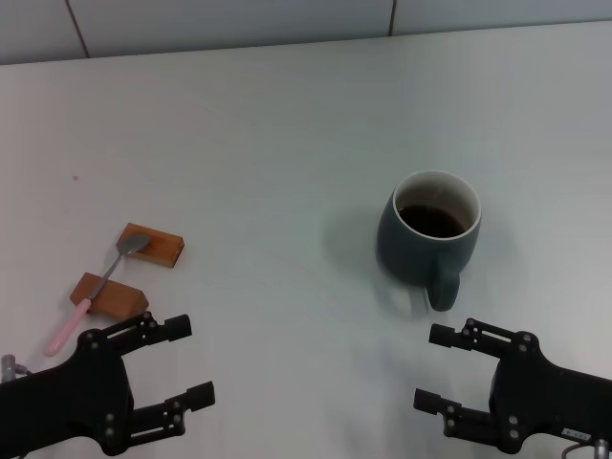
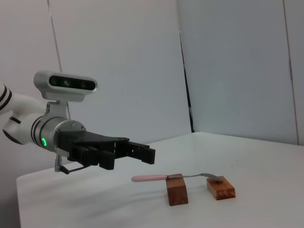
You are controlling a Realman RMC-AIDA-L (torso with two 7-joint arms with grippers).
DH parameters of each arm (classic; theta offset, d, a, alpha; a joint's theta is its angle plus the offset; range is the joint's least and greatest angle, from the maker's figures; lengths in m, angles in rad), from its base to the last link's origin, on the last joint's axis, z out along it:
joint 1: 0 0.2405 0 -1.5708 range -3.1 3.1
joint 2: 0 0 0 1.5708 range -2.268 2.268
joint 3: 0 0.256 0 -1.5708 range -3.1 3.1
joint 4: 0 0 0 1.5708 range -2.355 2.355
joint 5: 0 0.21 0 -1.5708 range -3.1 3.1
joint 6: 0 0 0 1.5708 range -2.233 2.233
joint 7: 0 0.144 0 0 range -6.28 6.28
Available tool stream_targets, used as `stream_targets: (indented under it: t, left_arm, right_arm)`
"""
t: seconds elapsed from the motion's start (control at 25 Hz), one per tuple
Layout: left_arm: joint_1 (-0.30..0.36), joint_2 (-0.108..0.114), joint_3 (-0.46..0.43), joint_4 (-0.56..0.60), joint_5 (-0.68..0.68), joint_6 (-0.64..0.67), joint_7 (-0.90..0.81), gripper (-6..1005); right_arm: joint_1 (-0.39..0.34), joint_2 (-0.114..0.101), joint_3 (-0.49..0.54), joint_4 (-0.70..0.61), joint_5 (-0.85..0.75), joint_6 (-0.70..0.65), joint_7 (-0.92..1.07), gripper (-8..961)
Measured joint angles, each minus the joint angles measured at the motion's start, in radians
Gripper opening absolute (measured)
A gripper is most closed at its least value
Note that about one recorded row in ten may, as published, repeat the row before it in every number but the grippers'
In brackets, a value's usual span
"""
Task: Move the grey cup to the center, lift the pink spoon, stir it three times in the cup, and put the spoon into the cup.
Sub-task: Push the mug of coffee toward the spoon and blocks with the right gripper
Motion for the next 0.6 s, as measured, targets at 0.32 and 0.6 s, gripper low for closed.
stream_targets:
  t: [0.32,0.6]
  left_arm:
    - [0.000,0.000,0.001,0.000,0.000,0.000,0.002,783]
    - [0.000,0.000,0.001,0.000,0.000,0.001,0.003,783]
  right_arm:
    - [0.001,0.000,0.000,0.000,0.000,0.000,0.000,733]
    - [0.001,0.000,-0.001,0.000,-0.001,0.000,0.000,732]
